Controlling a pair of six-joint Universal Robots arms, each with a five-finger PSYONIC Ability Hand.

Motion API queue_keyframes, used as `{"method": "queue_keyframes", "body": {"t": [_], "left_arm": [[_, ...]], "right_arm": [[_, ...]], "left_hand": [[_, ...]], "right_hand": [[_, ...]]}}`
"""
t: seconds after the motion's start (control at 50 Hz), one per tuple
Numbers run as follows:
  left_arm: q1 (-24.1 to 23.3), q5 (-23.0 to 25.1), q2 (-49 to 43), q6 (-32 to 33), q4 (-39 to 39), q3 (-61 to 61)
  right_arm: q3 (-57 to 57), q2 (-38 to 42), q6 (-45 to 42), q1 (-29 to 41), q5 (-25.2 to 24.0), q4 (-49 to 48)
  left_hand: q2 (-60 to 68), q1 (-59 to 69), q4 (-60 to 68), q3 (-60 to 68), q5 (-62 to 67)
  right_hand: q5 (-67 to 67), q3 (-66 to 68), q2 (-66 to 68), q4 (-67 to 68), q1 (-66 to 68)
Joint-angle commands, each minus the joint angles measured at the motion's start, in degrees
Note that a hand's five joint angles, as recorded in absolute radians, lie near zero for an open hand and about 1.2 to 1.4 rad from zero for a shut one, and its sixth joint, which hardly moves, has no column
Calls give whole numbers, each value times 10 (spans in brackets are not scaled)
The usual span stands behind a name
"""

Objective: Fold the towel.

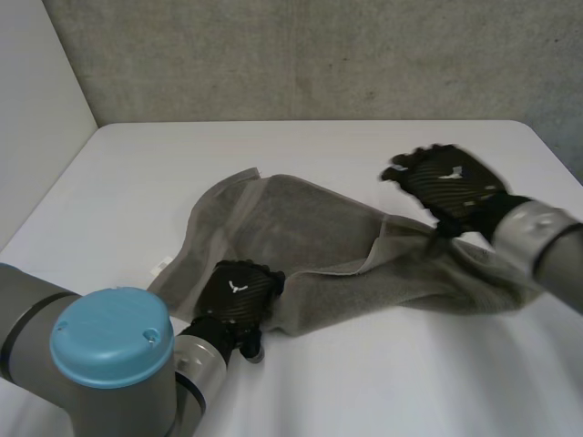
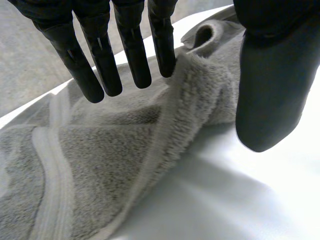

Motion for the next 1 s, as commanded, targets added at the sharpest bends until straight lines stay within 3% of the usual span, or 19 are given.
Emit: {"method": "queue_keyframes", "body": {"t": [0.02,0.12,0.3,0.44,0.62,0.72,0.82,1.0], "left_arm": [[24,-17,15,-1,1,-21],[32,-18,15,-1,1,-37],[61,-35,15,-2,1,-50],[65,-34,7,-3,2,-41],[63,-32,-32,-12,2,-8],[62,-32,-44,-15,2,15],[61,-31,-62,-20,2,39],[42,-32,-114,-25,1,103]], "right_arm": [[-115,140,-36,58,22,31],[-228,253,-57,85,40,103],[-287,305,-92,92,72,132],[-293,307,-84,91,84,132],[-265,295,-28,81,113,124],[-207,234,44,58,122,91],[-86,119,133,-4,117,28],[2,43,149,-24,110,12]], "left_hand": [[-81,-84,-85,-78,-171],[-113,-116,-117,-110,-203],[-123,-126,-127,-120,-213],[-120,-123,-124,-117,-210],[-90,-93,-94,-86,-180],[-44,-47,-48,-41,-134],[-27,-30,-32,-24,-117],[11,8,7,14,-79]], "right_hand": [[28,20,20,15,23],[81,74,74,69,77],[298,291,291,286,294],[666,659,658,653,662],[666,659,659,653,662],[666,659,659,653,662],[666,659,659,653,662],[666,659,659,653,662]]}}
